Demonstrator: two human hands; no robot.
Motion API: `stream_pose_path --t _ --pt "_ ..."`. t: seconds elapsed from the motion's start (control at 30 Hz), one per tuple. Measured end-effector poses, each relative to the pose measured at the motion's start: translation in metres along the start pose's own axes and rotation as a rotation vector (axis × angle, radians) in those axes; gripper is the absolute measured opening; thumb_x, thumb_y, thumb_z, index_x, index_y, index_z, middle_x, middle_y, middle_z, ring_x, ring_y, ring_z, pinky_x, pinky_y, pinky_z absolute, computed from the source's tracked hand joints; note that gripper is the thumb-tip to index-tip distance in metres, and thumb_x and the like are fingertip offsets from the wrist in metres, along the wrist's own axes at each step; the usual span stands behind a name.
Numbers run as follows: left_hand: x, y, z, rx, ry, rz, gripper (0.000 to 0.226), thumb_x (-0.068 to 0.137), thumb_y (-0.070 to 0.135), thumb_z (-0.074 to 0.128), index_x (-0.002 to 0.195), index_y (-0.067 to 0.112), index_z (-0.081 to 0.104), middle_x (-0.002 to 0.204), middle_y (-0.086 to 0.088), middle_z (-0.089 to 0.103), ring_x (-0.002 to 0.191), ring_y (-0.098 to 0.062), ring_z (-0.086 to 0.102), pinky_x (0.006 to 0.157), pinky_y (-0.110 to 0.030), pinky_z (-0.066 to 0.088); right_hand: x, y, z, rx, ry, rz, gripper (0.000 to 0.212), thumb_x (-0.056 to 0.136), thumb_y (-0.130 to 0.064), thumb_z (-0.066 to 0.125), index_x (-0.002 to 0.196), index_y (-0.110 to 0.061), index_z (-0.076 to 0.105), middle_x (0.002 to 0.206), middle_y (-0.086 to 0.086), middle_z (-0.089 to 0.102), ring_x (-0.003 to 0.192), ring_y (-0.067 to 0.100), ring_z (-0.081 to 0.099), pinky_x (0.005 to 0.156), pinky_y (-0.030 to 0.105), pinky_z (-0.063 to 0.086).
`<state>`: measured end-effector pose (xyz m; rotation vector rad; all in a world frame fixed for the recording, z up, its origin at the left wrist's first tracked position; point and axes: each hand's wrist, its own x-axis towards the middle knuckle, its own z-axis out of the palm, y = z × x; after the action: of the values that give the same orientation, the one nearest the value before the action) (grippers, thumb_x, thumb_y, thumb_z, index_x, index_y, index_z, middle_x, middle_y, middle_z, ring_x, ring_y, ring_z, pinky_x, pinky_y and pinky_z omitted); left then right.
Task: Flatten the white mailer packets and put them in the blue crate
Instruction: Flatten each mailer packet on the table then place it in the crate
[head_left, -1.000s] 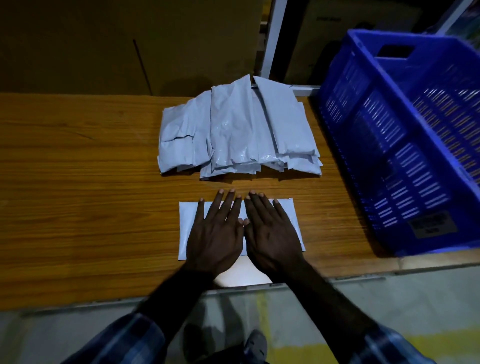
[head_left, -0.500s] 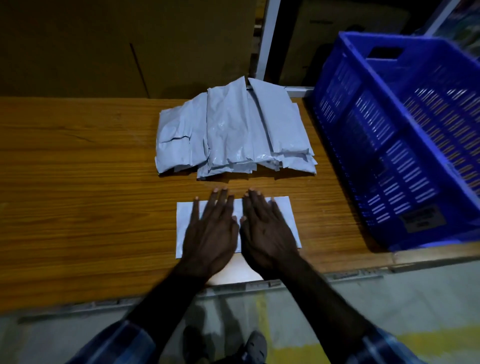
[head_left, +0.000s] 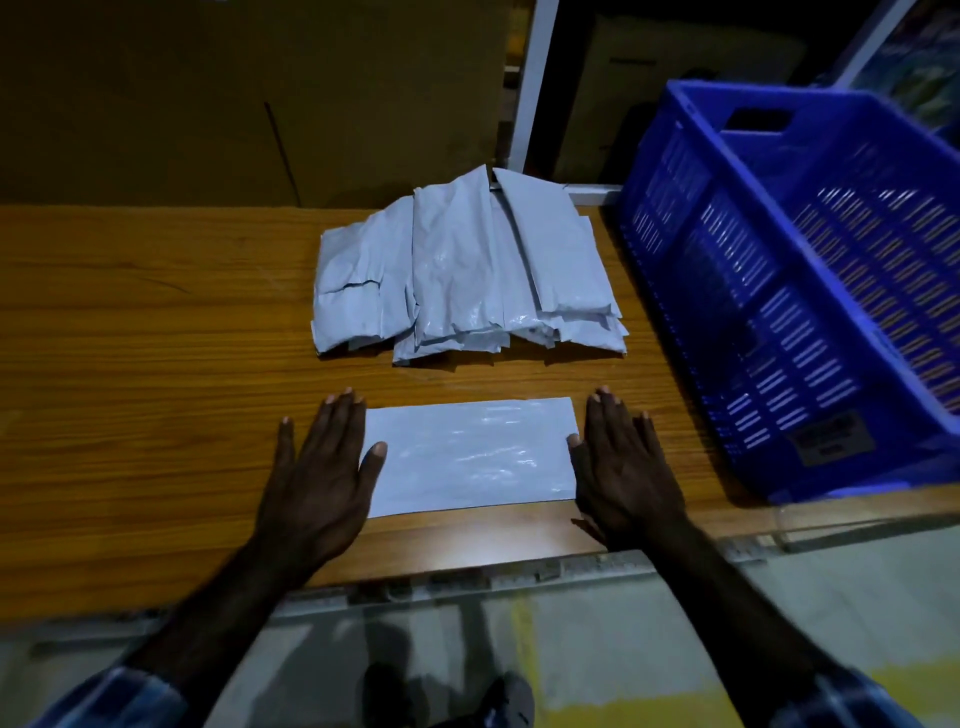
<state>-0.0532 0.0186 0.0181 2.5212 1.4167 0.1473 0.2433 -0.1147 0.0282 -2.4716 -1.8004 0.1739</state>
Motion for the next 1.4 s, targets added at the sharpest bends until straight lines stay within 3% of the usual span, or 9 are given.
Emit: stream_pose_path --t 0.07,0.13,0.2,0.33,0.6,0.73,0.93,1.2,1.4 --pt "-0.003 0.002 -0.011 -0.068 0.112 0.065 0.063 0.101 0.051 0.023 0.150 0.014 0.034 0.157 -0.007 0.032 0.146 -0.023 0.023 0.118 -0.046 0.013 -0.001 -0.001 -0.009 0.058 0.096 -0.019 0.069 0.101 -0.044 0.014 0.147 0.002 0.038 0.153 0.023 0.036 0.142 0.035 0.035 0.119 0.043 0.017" --pt "-0.001 0.010 -0.023 -0.134 0.337 0.172 0.044 0.100 0.037 0.042 0.124 0.006 0.063 0.114 -0.012 0.068 0.112 -0.033 0.054 0.097 -0.044 0.038 0.003 -0.014 -0.019 0.144 0.257 -0.115 0.051 0.099 -0.031 0.036 0.132 0.003 0.056 0.128 0.022 0.060 0.119 0.037 0.056 0.103 0.043 0.040" --pt "0.008 0.017 -0.028 -0.178 0.373 0.275 0.037 0.098 0.037 0.049 0.106 0.008 0.070 0.093 -0.007 0.067 0.091 -0.031 0.056 0.082 -0.042 0.042 0.013 -0.029 -0.030 0.193 0.268 -0.184 0.042 0.095 -0.030 0.051 0.126 -0.004 0.061 0.117 0.016 0.062 0.108 0.032 0.056 0.088 0.040 0.048" --pt "0.031 0.015 -0.024 -0.046 0.022 0.258 0.081 0.079 0.076 0.042 0.134 0.018 0.054 0.129 -0.005 0.053 0.120 -0.027 0.045 0.096 -0.041 0.038 0.038 -0.041 -0.041 0.123 -0.136 -0.212 0.084 0.077 -0.051 0.061 0.150 -0.018 0.034 0.147 0.012 0.038 0.135 0.032 0.034 0.109 0.040 0.033" --pt "0.057 0.015 -0.045 0.065 -0.177 0.230 0.113 0.046 0.093 0.040 0.143 0.035 0.039 0.130 0.005 0.043 0.126 -0.017 0.030 0.097 -0.035 0.022 0.055 -0.043 -0.054 0.010 -0.207 -0.212 0.082 0.070 -0.044 0.078 0.141 -0.021 0.046 0.126 0.008 0.046 0.121 0.027 0.039 0.101 0.036 0.031" --pt "0.069 0.016 -0.061 0.065 -0.174 0.215 0.068 0.061 0.068 0.074 0.117 0.029 0.064 0.121 0.001 0.047 0.126 -0.022 0.035 0.099 -0.037 0.028 0.055 -0.050 -0.077 0.037 -0.093 -0.275 0.043 0.075 -0.028 0.071 0.116 -0.016 0.064 0.117 0.009 0.054 0.113 0.030 0.050 0.086 0.038 0.045" --pt "0.041 0.018 -0.104 -0.140 0.288 0.437 0.025 0.074 0.029 0.049 0.082 0.011 0.065 0.079 -0.008 0.069 0.074 -0.028 0.066 0.066 -0.037 0.045 0.037 -0.051 -0.098 0.107 0.285 -0.398 0.035 0.063 0.001 0.073 0.097 -0.008 0.066 0.095 0.013 0.064 0.085 0.035 0.058 0.063 0.035 0.039" --pt "-0.020 0.006 -0.052 -0.039 0.203 0.487 0.039 0.073 0.010 0.070 0.112 0.008 0.066 0.117 -0.013 0.067 0.112 -0.031 0.061 0.095 -0.040 0.045 -0.022 -0.041 -0.032 0.212 0.268 -0.423 0.018 0.076 -0.013 0.063 0.094 -0.013 0.064 0.102 0.005 0.064 0.097 0.028 0.058 0.078 0.038 0.045" --pt "-0.021 0.038 -0.018 -0.081 0.086 0.570 0.063 0.087 0.037 0.054 0.142 0.007 0.048 0.153 -0.007 0.039 0.147 -0.022 0.025 0.118 -0.039 0.020 -0.031 -0.042 -0.009 0.224 0.268 -0.273 0.041 0.095 -0.027 0.046 0.124 -0.004 0.063 0.136 0.016 0.058 0.131 0.031 0.050 0.109 0.044 0.039"
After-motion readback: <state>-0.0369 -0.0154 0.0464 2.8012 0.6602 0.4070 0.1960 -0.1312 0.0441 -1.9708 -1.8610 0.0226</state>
